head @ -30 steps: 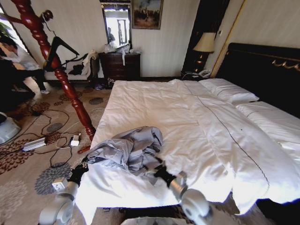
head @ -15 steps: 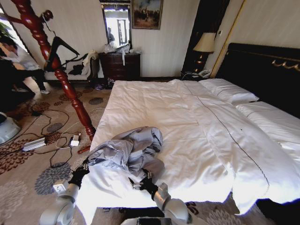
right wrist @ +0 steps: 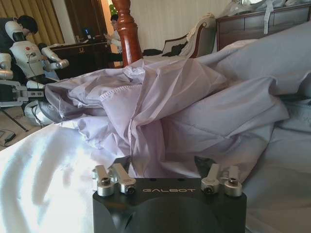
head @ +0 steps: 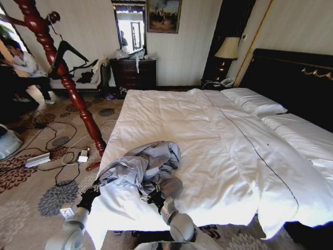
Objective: Pick up the clothes from the bed and hang them on the clothes hanger.
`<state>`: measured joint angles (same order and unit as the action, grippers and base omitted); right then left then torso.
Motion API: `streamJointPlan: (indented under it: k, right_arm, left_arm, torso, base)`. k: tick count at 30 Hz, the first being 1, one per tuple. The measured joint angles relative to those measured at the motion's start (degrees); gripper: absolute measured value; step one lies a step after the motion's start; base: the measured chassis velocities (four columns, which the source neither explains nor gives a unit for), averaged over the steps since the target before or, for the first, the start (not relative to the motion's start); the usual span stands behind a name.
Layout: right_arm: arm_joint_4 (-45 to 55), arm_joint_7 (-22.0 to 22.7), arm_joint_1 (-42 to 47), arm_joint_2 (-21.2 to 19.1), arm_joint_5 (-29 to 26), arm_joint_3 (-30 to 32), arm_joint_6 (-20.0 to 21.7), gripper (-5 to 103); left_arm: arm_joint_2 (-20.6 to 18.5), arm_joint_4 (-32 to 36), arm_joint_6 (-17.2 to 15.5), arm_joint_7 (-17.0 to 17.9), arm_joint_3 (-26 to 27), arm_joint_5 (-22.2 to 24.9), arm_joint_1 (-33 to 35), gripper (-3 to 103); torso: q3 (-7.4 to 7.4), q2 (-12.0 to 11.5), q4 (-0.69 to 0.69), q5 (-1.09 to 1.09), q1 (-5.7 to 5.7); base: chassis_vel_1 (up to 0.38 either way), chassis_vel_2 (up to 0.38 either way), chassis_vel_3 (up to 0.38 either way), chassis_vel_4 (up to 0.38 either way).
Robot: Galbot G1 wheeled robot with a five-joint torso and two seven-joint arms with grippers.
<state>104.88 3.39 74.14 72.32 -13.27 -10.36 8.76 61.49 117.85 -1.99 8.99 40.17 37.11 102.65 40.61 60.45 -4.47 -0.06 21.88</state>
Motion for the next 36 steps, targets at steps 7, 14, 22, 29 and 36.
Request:
streamJointPlan:
  k: [7, 14, 22, 29, 36]
  right_arm:
    - [0.5, -0.4, -1.4, -1.5, -1.6, -2.4, 0.2, 40]
    - [0.7, -1.1, -3.1, -3.8, -2.1, -2.8, 0.1, 19]
    - [1.1, -1.1, -7.1, -7.1, -3.8, -2.2, 0.0, 0]
    - [3.5, -0.8, -8.4, -11.4, -6.1, -0.8, 0.1, 0]
    - [6.1, -0.5, -9.9, -14.0, -7.8, 1.8, 0.8, 0]
  left_arm:
    - [-0.3, 0.5, 0.0, 0.0, 0.2, 0.3, 0.2, 0]
    - [-0.2, 0.6, 0.0, -0.1, -0.4, 0.0, 0.6, 0]
    - [0.0, 0.8, 0.0, -0.1, -1.4, -0.6, 0.6, 0]
    - [0.0, 1.3, 0.0, -0.1, -1.4, -0.8, 1.2, 0]
    - [0.0, 2.0, 0.0, -0.1, -1.7, -1.0, 1.4, 0]
  torso:
    - [0.0, 0.0, -0.01, 0.14, 0.0]
    - [0.0, 0.0, -0.01, 0.1, 0.0]
    - [0.01, 0.0, 0.01, 0.08, 0.0]
    - [0.01, 0.0, 0.0, 0.07, 0.0]
    - [0.01, 0.0, -0.01, 0.07, 0.0]
  base:
    - [0.0, 0.0, 0.0, 0.0]
    - [0.0, 0.0, 0.0, 0.0]
    - [0.0, 0.0, 0.0, 0.0]
    - [0.0, 0.0, 0.0, 0.0]
    - [0.0, 0.0, 0.0, 0.0]
